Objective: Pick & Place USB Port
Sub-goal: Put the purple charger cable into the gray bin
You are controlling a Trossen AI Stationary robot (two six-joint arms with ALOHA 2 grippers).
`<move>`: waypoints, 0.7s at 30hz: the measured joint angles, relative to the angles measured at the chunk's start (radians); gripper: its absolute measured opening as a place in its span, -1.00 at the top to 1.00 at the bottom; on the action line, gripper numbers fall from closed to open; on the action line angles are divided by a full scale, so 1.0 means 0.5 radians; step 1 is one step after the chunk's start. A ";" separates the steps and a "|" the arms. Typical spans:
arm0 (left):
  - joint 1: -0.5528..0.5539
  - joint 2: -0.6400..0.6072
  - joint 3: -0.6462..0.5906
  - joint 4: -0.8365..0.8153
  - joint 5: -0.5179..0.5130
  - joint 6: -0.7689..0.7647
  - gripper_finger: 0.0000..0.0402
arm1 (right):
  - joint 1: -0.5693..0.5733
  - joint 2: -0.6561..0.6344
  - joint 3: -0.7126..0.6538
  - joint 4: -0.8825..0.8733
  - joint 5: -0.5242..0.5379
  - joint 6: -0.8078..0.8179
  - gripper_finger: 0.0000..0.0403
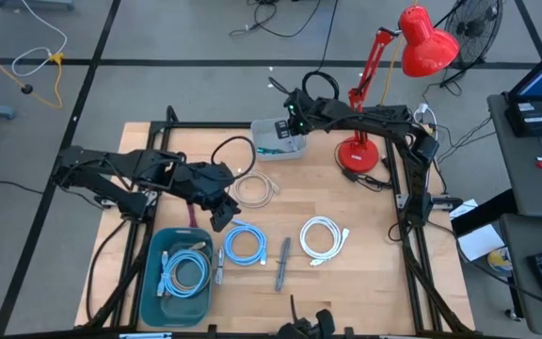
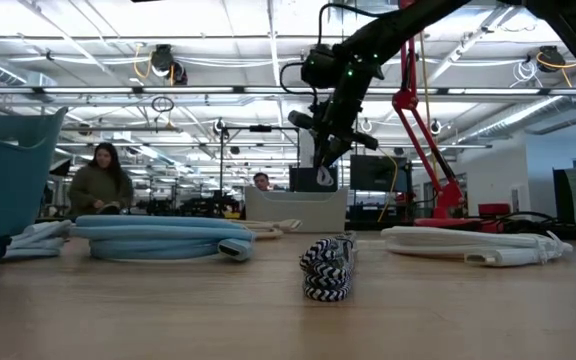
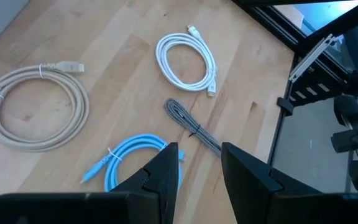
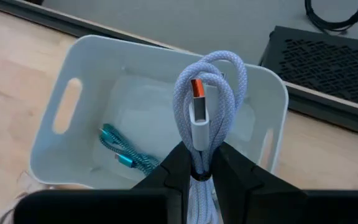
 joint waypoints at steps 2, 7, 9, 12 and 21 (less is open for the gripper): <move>0.000 0.000 0.000 0.000 -0.001 0.001 0.38 | -0.009 0.000 0.000 -0.004 -0.002 0.001 0.79; 0.000 0.000 0.000 0.000 -0.001 0.013 0.38 | -0.010 -0.001 0.000 -0.049 -0.002 0.015 0.79; 0.000 0.000 0.000 0.000 -0.001 0.017 0.38 | -0.010 -0.001 0.000 -0.054 -0.002 0.017 0.79; 0.001 0.000 0.000 0.001 -0.001 0.030 0.38 | -0.010 -0.001 0.000 -0.080 0.001 0.031 0.79; 0.002 0.000 0.000 0.003 -0.020 0.040 0.38 | 0.006 0.112 -0.005 -0.126 -0.013 0.047 0.79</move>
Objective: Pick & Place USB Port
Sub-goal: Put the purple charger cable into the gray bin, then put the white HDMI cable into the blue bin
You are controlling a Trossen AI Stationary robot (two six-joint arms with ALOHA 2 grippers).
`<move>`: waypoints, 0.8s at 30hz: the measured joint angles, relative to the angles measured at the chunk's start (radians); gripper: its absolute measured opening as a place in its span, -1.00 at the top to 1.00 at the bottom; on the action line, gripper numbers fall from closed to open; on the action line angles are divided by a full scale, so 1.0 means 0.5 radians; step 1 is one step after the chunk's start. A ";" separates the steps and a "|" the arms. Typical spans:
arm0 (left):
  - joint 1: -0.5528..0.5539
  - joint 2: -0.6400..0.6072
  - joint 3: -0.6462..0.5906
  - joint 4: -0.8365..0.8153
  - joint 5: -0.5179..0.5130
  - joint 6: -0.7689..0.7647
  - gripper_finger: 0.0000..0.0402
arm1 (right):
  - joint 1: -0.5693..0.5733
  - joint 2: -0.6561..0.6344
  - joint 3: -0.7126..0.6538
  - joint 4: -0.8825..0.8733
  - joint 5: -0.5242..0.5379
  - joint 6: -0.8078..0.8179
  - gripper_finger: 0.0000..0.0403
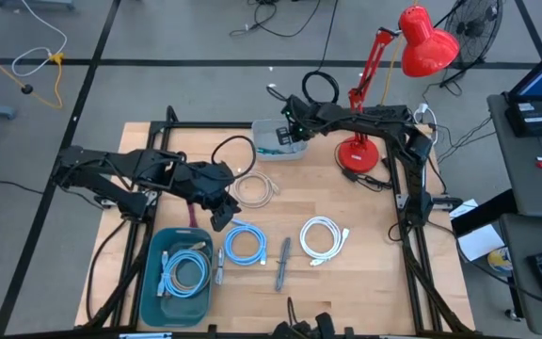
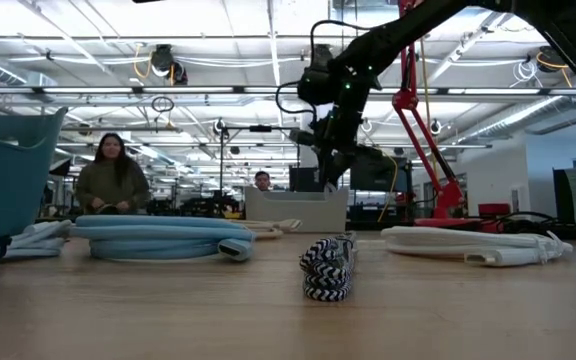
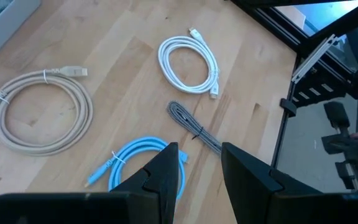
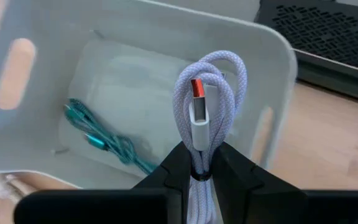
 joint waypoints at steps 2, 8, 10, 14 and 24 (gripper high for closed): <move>0.000 0.000 0.000 -0.001 -0.001 0.000 0.38 | 0.008 0.010 0.002 0.007 0.002 0.001 0.79; 0.000 0.000 0.000 -0.011 0.000 0.008 0.38 | 0.007 0.014 0.002 0.023 0.008 0.014 0.79; 0.000 0.000 0.000 -0.011 0.000 0.009 0.38 | 0.004 0.014 0.002 0.019 0.009 0.014 0.78; 0.000 0.000 0.000 -0.011 0.000 0.022 0.38 | 0.004 0.014 0.002 0.017 0.010 0.014 0.68; 0.000 0.000 0.000 -0.012 -0.017 0.043 0.38 | 0.004 0.014 0.002 0.013 0.064 0.021 0.31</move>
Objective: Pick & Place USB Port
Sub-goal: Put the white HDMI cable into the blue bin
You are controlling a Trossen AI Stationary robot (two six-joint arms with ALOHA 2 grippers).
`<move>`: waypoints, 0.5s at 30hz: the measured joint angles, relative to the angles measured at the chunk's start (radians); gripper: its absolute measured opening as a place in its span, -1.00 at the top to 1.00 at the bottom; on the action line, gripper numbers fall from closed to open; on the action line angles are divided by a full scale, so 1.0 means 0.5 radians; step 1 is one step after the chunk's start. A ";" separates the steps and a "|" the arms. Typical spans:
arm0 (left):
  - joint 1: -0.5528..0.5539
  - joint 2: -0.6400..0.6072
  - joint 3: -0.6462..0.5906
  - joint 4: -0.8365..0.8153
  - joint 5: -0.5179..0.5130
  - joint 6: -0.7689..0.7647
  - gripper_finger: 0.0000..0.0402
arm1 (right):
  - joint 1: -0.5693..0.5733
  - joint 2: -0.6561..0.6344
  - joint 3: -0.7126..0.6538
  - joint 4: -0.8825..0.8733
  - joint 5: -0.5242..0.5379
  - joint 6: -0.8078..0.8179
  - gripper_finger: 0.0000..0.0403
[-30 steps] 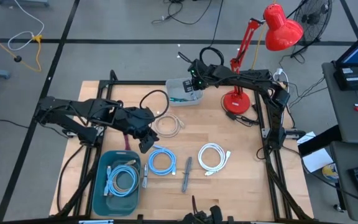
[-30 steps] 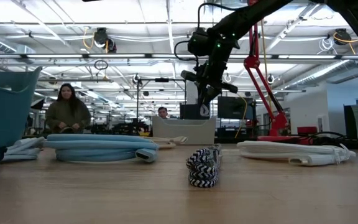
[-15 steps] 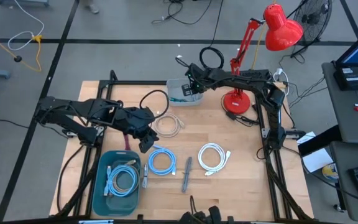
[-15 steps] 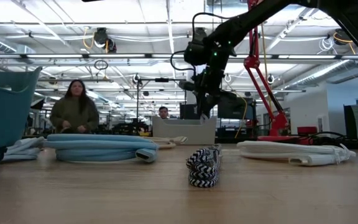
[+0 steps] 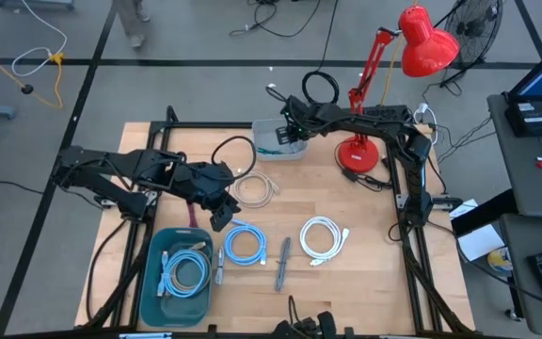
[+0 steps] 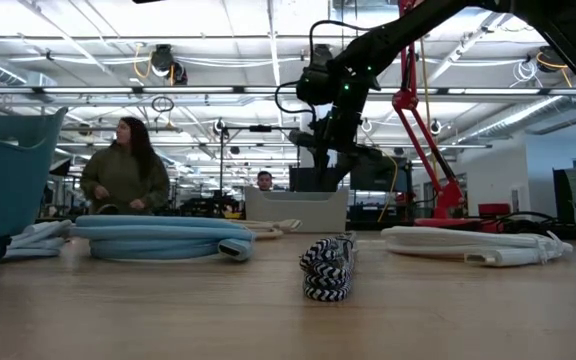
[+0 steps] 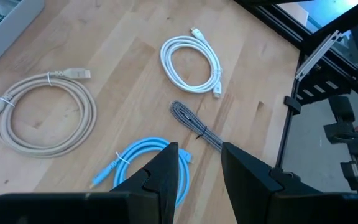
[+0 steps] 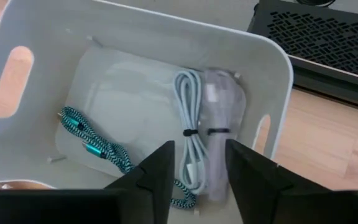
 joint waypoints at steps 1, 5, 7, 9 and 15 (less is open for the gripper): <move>0.000 0.000 0.000 0.000 0.000 0.002 0.38 | 0.000 0.000 0.000 -0.002 0.000 0.000 0.29; 0.000 0.000 0.000 0.000 -0.001 0.009 0.38 | 0.000 0.000 0.000 -0.004 -0.001 0.000 0.22; 0.000 0.000 0.000 0.000 -0.001 0.011 0.38 | 0.000 0.000 0.000 -0.002 -0.001 0.000 0.21; 0.000 0.000 0.000 0.000 -0.012 0.012 0.38 | 0.000 0.000 0.000 0.022 -0.010 0.000 0.21; 0.007 0.000 0.000 0.003 -0.016 0.017 0.38 | 0.012 -0.081 0.000 0.317 -0.229 -0.062 0.23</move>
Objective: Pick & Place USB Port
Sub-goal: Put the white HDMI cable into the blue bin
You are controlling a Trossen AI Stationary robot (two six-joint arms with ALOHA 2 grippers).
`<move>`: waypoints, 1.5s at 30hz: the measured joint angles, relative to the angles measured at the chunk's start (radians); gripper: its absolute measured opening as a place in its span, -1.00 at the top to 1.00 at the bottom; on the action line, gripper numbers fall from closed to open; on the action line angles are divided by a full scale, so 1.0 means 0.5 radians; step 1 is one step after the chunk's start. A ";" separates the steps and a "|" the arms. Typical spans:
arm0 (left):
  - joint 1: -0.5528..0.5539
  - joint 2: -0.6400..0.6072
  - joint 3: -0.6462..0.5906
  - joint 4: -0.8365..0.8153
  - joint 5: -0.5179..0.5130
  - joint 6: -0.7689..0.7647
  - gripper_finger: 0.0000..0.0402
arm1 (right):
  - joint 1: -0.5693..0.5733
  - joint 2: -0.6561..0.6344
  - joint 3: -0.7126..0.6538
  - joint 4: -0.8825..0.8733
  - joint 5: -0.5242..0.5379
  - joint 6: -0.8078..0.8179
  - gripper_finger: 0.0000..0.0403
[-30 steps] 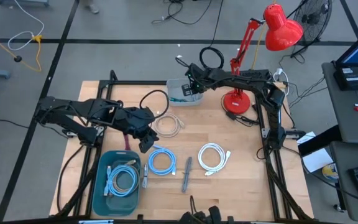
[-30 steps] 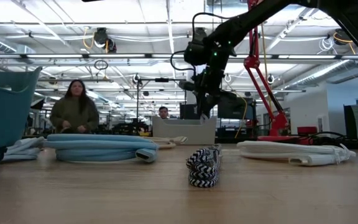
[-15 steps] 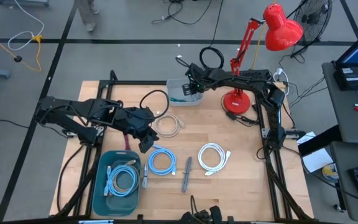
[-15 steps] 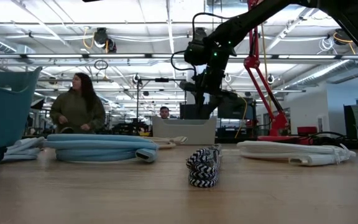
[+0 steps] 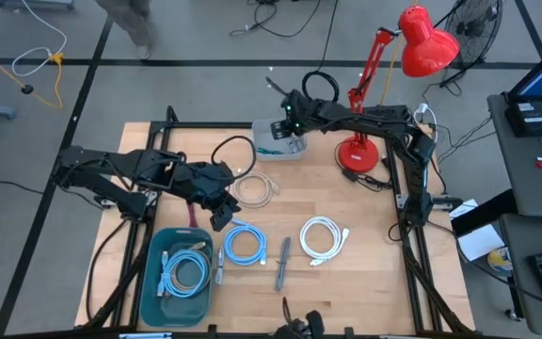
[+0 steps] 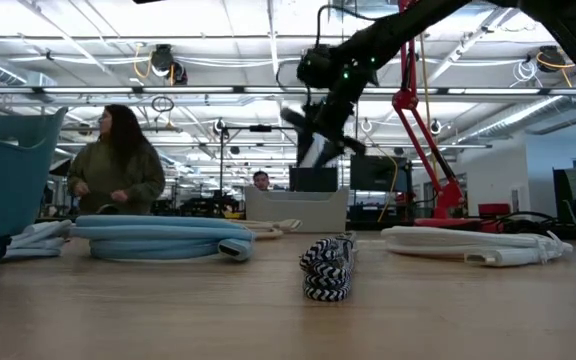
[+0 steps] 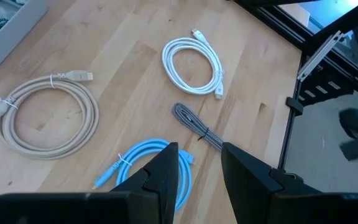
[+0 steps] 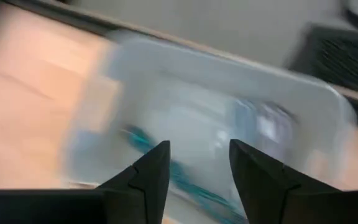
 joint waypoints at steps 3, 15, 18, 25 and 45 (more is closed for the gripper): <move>0.009 0.000 0.000 0.002 0.000 0.006 0.38 | 0.012 -0.074 0.001 0.163 -0.112 0.009 0.23; 0.020 0.001 -0.001 0.023 0.002 0.018 0.38 | 0.124 -0.384 0.001 0.744 -0.470 0.152 0.23; 0.020 0.000 -0.001 0.023 0.003 0.021 0.38 | 0.180 -0.440 0.001 0.773 -0.474 0.132 0.23; 0.020 0.001 -0.001 0.024 0.003 0.054 0.38 | 0.295 -0.512 0.000 0.898 -0.719 -0.037 0.23; 0.019 0.000 -0.001 0.024 0.045 0.088 0.38 | 0.755 -0.696 0.001 0.833 -1.823 -0.442 0.23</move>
